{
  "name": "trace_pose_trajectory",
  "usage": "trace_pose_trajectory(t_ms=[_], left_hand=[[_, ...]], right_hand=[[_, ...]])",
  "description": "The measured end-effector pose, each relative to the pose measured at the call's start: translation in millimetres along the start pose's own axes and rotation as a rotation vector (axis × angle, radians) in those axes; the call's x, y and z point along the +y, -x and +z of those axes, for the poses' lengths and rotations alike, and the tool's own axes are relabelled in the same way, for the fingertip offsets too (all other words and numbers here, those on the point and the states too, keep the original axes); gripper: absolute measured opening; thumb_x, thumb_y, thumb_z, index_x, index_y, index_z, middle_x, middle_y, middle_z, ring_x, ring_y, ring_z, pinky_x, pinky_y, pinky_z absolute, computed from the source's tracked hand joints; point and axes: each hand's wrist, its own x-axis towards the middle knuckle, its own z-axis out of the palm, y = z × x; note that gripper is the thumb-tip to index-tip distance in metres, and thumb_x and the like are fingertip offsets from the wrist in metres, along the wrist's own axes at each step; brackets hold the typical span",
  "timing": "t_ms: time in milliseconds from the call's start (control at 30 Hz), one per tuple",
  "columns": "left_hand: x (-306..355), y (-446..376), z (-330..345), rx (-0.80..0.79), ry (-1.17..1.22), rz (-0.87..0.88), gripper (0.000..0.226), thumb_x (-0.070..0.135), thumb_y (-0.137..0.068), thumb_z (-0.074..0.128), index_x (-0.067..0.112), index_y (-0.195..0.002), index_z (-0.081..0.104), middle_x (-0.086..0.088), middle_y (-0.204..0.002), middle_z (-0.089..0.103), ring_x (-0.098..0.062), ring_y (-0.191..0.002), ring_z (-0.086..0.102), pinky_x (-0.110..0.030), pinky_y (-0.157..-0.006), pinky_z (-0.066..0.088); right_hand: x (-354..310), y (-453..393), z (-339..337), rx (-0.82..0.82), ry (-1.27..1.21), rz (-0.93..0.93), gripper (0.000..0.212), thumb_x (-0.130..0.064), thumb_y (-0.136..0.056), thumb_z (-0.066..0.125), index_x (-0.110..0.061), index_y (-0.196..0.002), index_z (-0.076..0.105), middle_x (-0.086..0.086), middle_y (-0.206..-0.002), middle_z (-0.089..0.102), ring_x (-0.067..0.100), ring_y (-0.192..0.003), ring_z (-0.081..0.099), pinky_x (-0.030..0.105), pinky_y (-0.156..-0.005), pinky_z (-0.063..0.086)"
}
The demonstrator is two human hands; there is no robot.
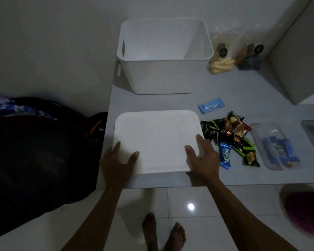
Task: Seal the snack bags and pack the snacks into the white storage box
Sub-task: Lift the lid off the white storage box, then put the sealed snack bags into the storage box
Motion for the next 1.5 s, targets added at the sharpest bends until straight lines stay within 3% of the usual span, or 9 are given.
trace_pose_trajectory(t_ms=[167,333,633,900,1000,1100,1300,1400,1500], left_hand=[[4.1,-4.8,23.3,0.067,-0.130,0.064,0.094,0.078,-0.071,0.042,0.016,-0.141,0.048,-0.016,-0.144,0.044,-0.031,-0.135,0.038,-0.052,-0.113,0.026],[-0.2,-0.7,32.1,0.085,-0.158,0.065,0.086,0.068,-0.078,0.048,0.015,-0.145,0.043,-0.013,-0.153,0.034,-0.028,-0.143,0.026,-0.052,-0.118,0.013],[-4.5,-1.9,35.9,0.120,-0.183,0.077,0.092,0.075,-0.074,0.041,0.015,-0.144,0.044,-0.015,-0.153,0.033,-0.029,-0.143,0.026,-0.051,-0.117,0.011],[1.5,-1.2,30.8,0.068,-0.156,0.045,0.088,0.069,-0.076,0.046,0.018,-0.147,0.038,-0.012,-0.156,0.026,-0.025,-0.146,0.018,-0.048,-0.119,0.004],[4.4,-0.5,24.0,0.026,-0.135,0.042,0.087,0.069,-0.079,0.052,0.019,-0.149,0.036,-0.012,-0.159,0.020,-0.026,-0.147,0.014,-0.047,-0.120,0.008],[10.2,1.0,10.1,-0.028,-0.119,0.010,0.086,0.068,-0.082,0.056,0.022,-0.151,0.030,-0.011,-0.161,0.015,-0.029,-0.147,0.014,-0.046,-0.119,0.012],[46.6,12.5,-17.0,-0.013,0.032,0.141,0.082,0.063,-0.078,0.064,-0.001,-0.129,0.057,-0.028,-0.136,0.049,-0.041,-0.129,0.045,-0.053,-0.105,0.041],[97.6,22.6,-30.0,-0.101,0.169,0.147,0.074,0.053,-0.080,0.070,0.006,-0.135,0.053,-0.018,-0.144,0.045,-0.031,-0.134,0.041,-0.047,-0.112,0.035],[151.4,27.5,-31.5,-0.166,0.265,0.216,0.068,0.046,-0.082,0.071,0.013,-0.138,0.050,-0.010,-0.146,0.044,-0.026,-0.134,0.042,-0.044,-0.112,0.035]], right_hand=[[15.7,-11.3,-3.4,0.001,0.067,-0.037,0.069,-0.053,-0.088,0.062,-0.024,-0.147,0.043,0.004,-0.154,0.040,0.022,-0.149,0.022,0.058,-0.118,0.020],[17.9,-12.3,-0.3,-0.007,0.208,-0.080,0.076,-0.064,-0.085,0.044,-0.023,-0.149,0.040,0.006,-0.157,0.035,0.022,-0.150,0.017,0.051,-0.121,0.007],[21.3,-11.8,6.9,-0.040,0.499,-0.142,0.077,-0.071,-0.088,0.026,-0.027,-0.152,0.028,0.005,-0.163,0.021,0.021,-0.152,0.005,0.054,-0.120,0.005],[23.4,-13.2,5.4,-0.102,0.516,-0.139,0.080,-0.073,-0.087,0.028,-0.029,-0.154,0.022,0.004,-0.165,0.013,0.021,-0.152,0.000,0.054,-0.119,0.001],[13.1,-9.6,-5.6,-0.128,0.441,-0.128,0.080,-0.070,-0.085,0.034,-0.027,-0.153,0.028,0.006,-0.164,0.016,0.024,-0.152,0.007,0.054,-0.120,0.007],[-3.8,1.9,-18.3,-0.097,0.271,-0.098,0.077,-0.063,-0.086,0.048,-0.022,-0.150,0.036,0.008,-0.160,0.027,0.024,-0.148,0.023,0.049,-0.118,0.026],[-41.4,24.0,-55.4,-0.028,0.009,0.000,0.062,-0.041,-0.090,0.066,-0.014,-0.142,0.047,0.007,-0.145,0.049,0.022,-0.132,0.045,0.034,-0.106,0.040],[-59.7,22.7,-87.8,0.053,-0.075,0.013,0.056,-0.035,-0.090,0.069,-0.012,-0.138,0.052,0.000,-0.133,0.055,0.015,-0.125,0.050,0.022,-0.097,0.037],[-72.6,11.9,-123.8,0.137,-0.104,0.042,0.048,-0.037,-0.089,0.070,-0.017,-0.132,0.060,-0.004,-0.126,0.063,0.012,-0.114,0.058,0.025,-0.095,0.045]])
